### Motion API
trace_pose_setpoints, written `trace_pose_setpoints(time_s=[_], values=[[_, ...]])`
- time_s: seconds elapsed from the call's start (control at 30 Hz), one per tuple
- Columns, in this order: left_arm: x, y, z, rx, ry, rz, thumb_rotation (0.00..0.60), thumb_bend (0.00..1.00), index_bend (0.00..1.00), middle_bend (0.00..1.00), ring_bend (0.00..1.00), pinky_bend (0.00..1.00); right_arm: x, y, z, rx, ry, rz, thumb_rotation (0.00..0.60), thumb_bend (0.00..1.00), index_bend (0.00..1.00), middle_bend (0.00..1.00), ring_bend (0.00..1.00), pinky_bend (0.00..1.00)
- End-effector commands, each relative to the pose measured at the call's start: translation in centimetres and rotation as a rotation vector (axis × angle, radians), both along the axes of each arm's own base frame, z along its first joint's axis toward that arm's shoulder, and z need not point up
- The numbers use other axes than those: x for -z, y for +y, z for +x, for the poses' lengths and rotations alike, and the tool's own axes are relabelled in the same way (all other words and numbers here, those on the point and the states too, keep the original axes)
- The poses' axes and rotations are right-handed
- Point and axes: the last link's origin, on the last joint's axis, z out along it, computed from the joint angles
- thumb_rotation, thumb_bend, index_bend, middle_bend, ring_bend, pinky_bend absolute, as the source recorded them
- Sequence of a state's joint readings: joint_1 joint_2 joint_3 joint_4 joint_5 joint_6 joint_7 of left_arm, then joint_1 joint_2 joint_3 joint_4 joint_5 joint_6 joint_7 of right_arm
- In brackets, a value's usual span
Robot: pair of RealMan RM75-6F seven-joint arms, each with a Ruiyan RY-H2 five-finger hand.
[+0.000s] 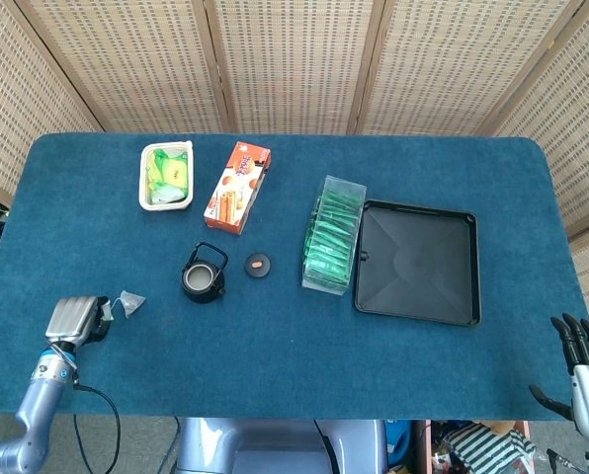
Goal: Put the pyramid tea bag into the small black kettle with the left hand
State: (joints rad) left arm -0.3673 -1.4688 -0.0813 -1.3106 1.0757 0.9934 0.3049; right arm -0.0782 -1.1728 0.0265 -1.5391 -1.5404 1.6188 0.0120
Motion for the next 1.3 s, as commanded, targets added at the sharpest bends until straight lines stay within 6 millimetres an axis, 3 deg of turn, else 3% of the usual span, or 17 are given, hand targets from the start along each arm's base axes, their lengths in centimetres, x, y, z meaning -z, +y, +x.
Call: trace_pose_setpoints(time_s=[0.03,0.8,1.3], values=[[0.0,0.1,0.0,-0.001,-0.003,0.002,0.600,0.49,0.57,0.67,0.56,0.63,0.0,0.0,0.0,0.002,0.000,-0.002,0.600,0.02,0.11,0.15,0.00,0.06],[-0.2,0.6,0.2,-0.012,-0.067,0.032,0.600,0.51,0.70,0.69,0.57,0.63,-0.1,0.0,0.2,-0.004,0.005,-0.008,0.600,0.02,0.11,0.15,0.00,0.06],[-3.7,0.2,2.8,0.065,-0.169,0.125,0.600,0.51,0.72,0.70,0.58,0.63,0.1,-0.3,0.2,-0.015,0.000,-0.003,0.600,0.02,0.11,0.15,0.00,0.06]])
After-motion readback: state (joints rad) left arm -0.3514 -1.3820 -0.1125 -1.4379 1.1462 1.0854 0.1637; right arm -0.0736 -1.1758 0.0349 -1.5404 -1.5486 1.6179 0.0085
